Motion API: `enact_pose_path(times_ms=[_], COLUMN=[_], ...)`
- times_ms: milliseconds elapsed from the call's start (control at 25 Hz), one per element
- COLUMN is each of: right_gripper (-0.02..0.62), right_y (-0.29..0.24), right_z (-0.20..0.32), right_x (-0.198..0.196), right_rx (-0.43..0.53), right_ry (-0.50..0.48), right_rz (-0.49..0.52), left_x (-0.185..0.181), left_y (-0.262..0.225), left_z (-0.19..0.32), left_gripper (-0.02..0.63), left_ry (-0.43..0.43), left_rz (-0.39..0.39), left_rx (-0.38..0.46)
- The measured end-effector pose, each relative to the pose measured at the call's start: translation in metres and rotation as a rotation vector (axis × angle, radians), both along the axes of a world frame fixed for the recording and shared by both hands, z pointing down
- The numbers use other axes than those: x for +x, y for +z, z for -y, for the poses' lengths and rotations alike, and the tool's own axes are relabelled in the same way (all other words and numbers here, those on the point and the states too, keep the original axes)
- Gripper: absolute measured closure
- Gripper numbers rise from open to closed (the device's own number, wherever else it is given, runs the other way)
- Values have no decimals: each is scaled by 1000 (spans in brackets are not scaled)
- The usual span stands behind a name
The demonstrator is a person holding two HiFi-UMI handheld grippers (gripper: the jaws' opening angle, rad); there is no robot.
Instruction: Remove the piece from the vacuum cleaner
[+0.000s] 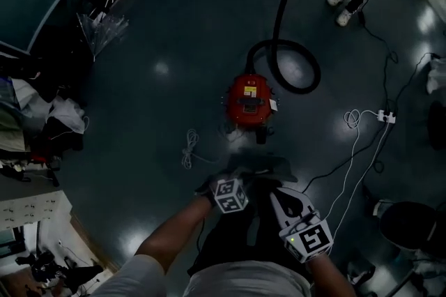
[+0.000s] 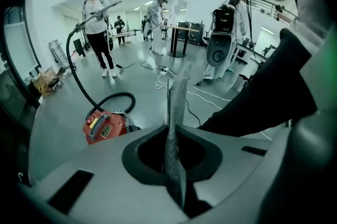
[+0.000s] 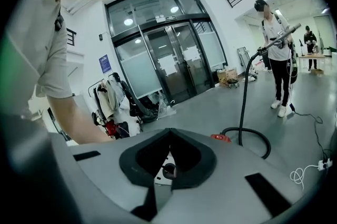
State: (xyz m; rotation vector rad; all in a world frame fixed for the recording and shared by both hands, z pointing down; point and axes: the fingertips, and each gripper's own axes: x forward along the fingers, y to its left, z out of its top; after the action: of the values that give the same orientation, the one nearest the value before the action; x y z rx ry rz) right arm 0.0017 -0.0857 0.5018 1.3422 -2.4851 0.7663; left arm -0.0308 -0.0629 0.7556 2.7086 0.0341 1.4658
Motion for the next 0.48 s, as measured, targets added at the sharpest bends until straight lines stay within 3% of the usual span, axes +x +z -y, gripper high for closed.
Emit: enact_pose_path(times_ms=[280, 480], right_gripper=[578, 578], right_y=[-95, -141], right_z=[-42, -66], right_x=[-14, -22], right_rx=[41, 83], right_ry=[-21, -18], right_rz=[30, 28], left_x=[-3, -7], left_y=[-132, -197], left_z=[-47, -81], left_gripper=[578, 578], left_ry=[28, 20], left_rz=[-41, -84], left_rx=[-36, -60])
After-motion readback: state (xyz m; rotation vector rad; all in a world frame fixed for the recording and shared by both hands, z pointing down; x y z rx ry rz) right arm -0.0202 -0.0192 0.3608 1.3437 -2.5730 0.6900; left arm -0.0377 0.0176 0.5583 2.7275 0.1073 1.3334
